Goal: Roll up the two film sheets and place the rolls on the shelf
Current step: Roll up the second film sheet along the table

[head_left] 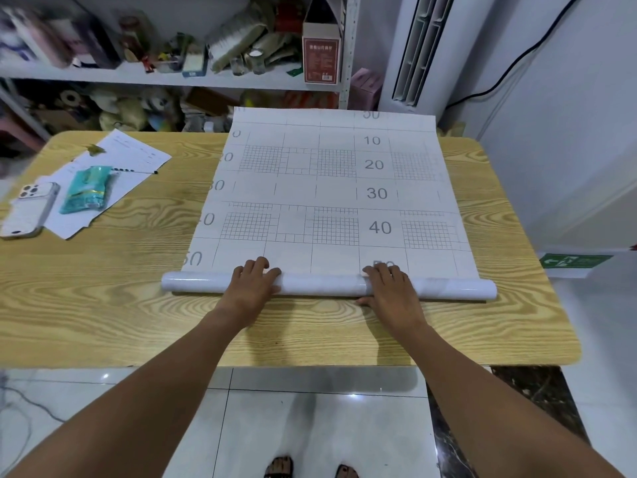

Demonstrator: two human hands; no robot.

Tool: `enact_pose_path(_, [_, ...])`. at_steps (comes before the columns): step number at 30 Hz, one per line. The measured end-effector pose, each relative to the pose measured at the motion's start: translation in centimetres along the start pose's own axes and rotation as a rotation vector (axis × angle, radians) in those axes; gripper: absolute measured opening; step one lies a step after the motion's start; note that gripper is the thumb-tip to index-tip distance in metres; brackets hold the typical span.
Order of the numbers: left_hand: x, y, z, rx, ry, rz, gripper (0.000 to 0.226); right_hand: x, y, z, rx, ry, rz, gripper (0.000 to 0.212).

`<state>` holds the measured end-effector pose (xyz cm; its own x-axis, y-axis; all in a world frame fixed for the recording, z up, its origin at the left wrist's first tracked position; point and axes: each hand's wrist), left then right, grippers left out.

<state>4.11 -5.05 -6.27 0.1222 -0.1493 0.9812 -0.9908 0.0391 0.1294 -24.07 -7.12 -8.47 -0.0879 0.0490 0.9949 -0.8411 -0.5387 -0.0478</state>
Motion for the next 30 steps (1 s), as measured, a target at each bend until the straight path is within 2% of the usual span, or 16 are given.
enact_pose_path(8, [0.8, 0.6, 0.3, 0.01, -0.048, 0.113, 0.065, -0.1, -0.1, 0.4, -0.013, 0.024, 0.039, 0.045])
enact_pose_path(12, [0.8, 0.8, 0.6, 0.038, -0.096, 0.158, 0.071, -0.2, 0.1, 0.4, -0.006, 0.017, 0.023, 0.034])
enact_pose_path(16, [0.6, 0.7, 0.7, 0.043, -0.074, 0.062, 0.067, 0.0, 0.2, 0.4, 0.004, 0.029, 0.0, 0.03])
enact_pose_path(20, [0.7, 0.2, 0.9, 0.031, -0.057, -0.033, 0.052, 0.5, 0.1, 0.2, 0.01, 0.027, -0.063, 0.026])
enact_pose_path(23, [0.6, -0.1, 0.9, 0.005, -0.057, -0.019, 0.038, 0.5, 0.1, 0.1, 0.033, 0.016, -0.077, 0.038])
enact_pose_path(26, [0.5, -0.2, 0.9, 0.003, -0.075, -0.028, 0.036, 0.4, 0.1, 0.2, 0.011, 0.037, -0.055, 0.046])
enact_pose_path(30, [0.3, -0.5, 0.9, -0.016, -0.045, 0.016, 0.038, 0.5, 0.0, 0.1, -0.005, 0.072, -0.034, 0.041])
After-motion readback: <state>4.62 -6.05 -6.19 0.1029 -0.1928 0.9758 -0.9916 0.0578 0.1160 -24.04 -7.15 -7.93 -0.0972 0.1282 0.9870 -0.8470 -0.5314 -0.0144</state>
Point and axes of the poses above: each hand's wrist, its own z-axis towards the middle knuckle, its own x-axis out of the back of the hand, y = z × x, and after that the axes turned 10 degrees about x, right-handed
